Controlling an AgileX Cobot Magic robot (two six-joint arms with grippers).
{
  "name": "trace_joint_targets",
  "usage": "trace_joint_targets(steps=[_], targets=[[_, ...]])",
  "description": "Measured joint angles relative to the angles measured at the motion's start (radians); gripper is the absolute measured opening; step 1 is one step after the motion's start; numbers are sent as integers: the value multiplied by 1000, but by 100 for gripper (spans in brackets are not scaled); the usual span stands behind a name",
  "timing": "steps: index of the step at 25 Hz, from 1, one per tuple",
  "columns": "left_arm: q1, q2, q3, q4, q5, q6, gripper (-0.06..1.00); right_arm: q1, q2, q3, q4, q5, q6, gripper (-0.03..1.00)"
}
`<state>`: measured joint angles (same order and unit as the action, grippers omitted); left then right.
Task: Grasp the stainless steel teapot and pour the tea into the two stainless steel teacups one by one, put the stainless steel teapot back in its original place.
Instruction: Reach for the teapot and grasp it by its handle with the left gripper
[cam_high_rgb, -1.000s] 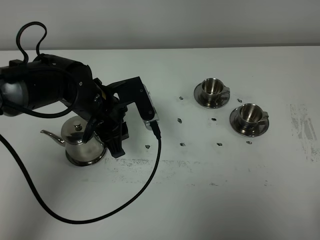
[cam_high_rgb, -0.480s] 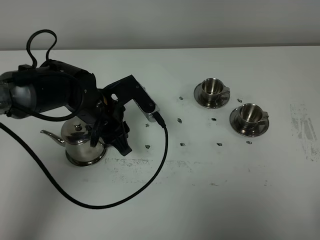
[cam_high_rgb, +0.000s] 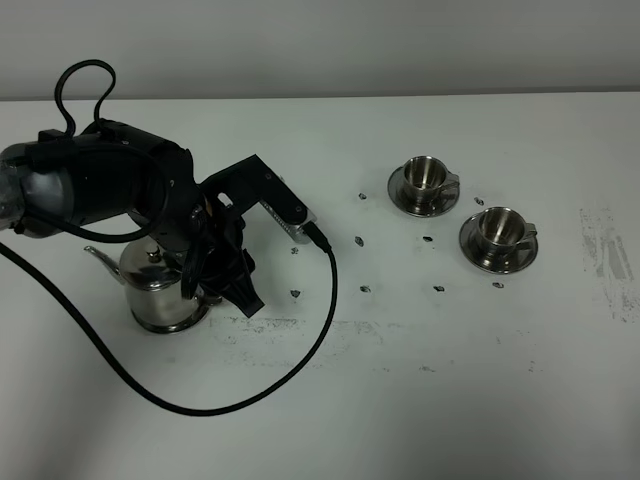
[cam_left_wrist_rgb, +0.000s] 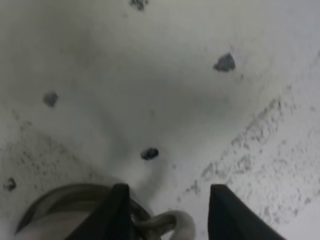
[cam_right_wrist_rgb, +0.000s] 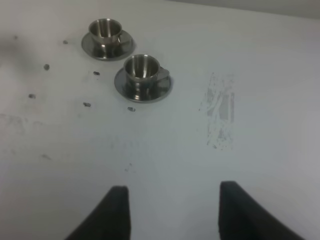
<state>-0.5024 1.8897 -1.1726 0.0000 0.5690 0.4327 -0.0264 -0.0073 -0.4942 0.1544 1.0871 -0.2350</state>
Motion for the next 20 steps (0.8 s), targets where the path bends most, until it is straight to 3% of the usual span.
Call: trace_joint_targets(steps=[7,14,20], targets=[[0,0,0,-8,74,31,36,0,0,0,0,0,0,42],[0,0,0,-67,137,176,36,0,0,0,0,0,0,42],[0,0,0,-69,204,232,36,0,0,0,0,0,0,42]])
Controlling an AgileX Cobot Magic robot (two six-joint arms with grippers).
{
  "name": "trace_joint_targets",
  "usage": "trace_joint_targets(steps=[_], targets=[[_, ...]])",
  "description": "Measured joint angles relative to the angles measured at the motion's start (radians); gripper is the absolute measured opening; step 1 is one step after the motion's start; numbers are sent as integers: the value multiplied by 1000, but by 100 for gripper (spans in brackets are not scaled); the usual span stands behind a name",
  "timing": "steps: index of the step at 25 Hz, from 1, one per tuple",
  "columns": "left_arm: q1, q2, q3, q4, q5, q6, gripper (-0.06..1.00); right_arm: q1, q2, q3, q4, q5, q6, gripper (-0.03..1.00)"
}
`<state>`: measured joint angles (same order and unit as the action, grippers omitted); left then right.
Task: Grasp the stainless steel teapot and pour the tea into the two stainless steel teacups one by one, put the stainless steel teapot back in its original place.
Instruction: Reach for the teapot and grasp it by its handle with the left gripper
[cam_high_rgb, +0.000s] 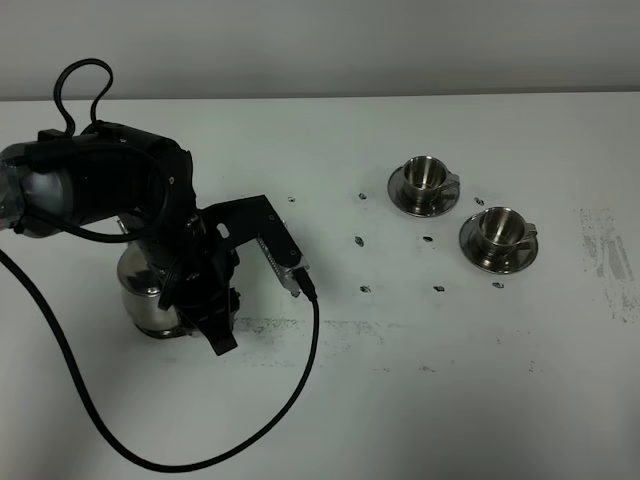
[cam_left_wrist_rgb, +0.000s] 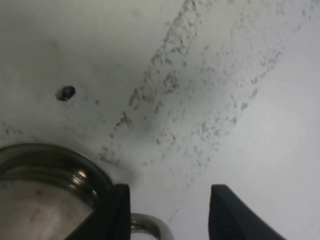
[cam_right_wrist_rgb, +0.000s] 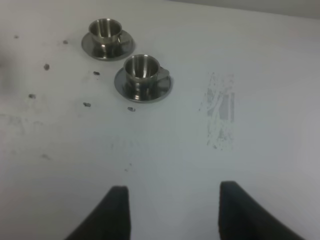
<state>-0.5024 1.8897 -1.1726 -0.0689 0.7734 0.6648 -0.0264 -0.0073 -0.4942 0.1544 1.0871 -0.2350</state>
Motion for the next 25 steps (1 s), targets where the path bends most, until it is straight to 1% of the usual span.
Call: trace_joint_targets(steps=[3,7,9,12,16,18,20,23,25], targets=[[0,0,0,1,25,24,36,0,0,0,0,0,0,42],[0,0,0,1,75,118,36,0,0,0,0,0,0,42],[0,-5,0,1,80,149,36,0,0,0,0,0,0,42],[-15,-45,1,12,61,157,36,0,0,0,0,0,0,42],[-81,-167,46,58,-17,115,36,0,0,0,0,0,0,42],[-117,-229,91,76,-69,57,36,0,0,0,0,0,0,42],[-153,-282,139,95,-114,-34,36,0,0,0,0,0,0,42],[-197,-325,195,133,-129,-237,36,0,0,0,0,0,0,42],[-214,-337,233,178,-120,-412,36,0,0,0,0,0,0,42]])
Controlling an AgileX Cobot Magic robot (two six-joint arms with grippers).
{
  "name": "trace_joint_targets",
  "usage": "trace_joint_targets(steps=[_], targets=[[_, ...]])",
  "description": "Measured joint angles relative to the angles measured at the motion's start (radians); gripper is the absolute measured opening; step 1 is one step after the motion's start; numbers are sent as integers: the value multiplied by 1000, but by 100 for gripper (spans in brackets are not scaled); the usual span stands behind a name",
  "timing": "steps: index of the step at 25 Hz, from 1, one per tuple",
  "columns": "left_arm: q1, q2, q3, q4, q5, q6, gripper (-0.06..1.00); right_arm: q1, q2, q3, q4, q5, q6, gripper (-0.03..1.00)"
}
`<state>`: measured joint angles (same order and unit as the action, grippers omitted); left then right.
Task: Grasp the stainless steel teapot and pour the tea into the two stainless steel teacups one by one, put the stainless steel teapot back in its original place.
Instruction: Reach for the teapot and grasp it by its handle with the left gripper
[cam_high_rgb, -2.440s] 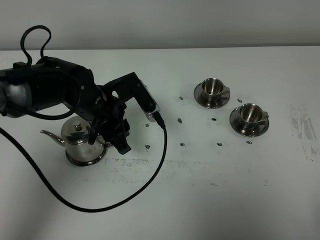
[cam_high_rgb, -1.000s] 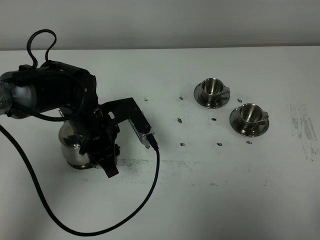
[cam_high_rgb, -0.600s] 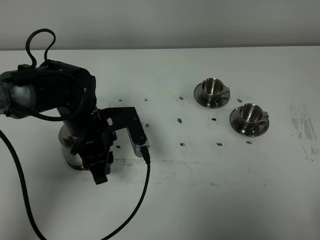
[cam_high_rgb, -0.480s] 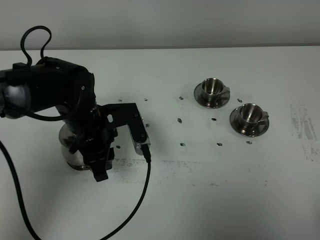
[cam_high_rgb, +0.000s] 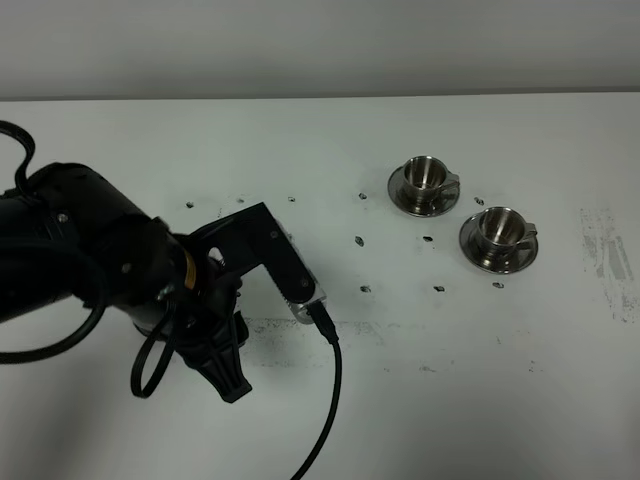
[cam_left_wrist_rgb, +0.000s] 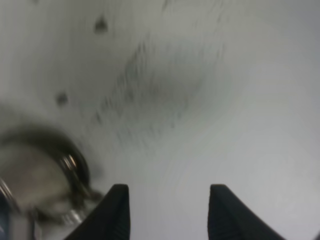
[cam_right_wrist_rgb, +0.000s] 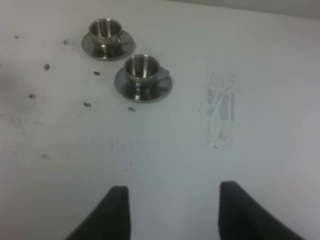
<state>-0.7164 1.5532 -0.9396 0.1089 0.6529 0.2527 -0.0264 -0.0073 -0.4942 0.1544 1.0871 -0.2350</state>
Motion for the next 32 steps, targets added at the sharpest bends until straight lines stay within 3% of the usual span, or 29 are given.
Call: trace_joint_targets(steps=[5,10,19,26,32], targets=[[-5,-3,84,146,-39,-378,36,0,0,0,0,0,0,42],[-5,-2,143,258,-193,-584,36,0,0,0,0,0,0,42],[6,73,157,293,-328,-645,36,0,0,0,0,0,0,42],[28,104,158,327,-329,-676,36,0,0,0,0,0,0,42],[35,104,158,331,-259,-677,36,0,0,0,0,0,0,42]])
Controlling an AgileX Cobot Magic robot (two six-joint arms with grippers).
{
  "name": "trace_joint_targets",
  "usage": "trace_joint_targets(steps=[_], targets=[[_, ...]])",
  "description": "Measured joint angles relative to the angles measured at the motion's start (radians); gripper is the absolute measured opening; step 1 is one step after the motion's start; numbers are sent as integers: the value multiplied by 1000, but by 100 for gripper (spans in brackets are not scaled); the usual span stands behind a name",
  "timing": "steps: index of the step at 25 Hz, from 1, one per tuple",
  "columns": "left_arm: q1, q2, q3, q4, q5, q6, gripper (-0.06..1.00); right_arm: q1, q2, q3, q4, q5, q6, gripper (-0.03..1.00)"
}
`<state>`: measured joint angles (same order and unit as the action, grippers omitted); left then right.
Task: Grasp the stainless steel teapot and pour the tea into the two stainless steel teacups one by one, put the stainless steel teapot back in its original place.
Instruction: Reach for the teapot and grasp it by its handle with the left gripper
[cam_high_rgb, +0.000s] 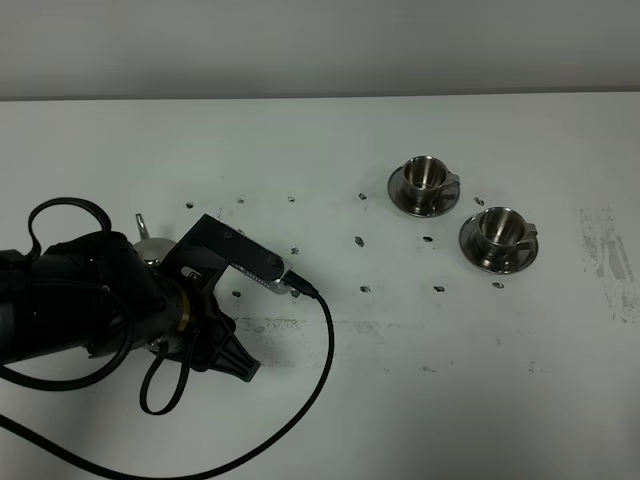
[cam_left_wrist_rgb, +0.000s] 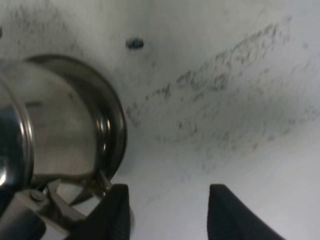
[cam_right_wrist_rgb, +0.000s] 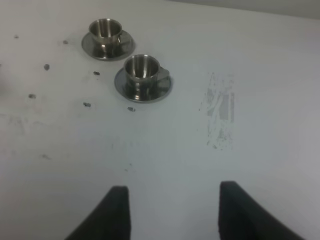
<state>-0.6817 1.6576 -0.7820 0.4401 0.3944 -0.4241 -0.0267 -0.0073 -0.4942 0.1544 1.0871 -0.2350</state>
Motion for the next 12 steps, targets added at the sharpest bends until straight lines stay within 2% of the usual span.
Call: trace_joint_targets(steps=[12], targets=[[1,0,0,15,128,0,36,0,0,0,0,0,0,42]])
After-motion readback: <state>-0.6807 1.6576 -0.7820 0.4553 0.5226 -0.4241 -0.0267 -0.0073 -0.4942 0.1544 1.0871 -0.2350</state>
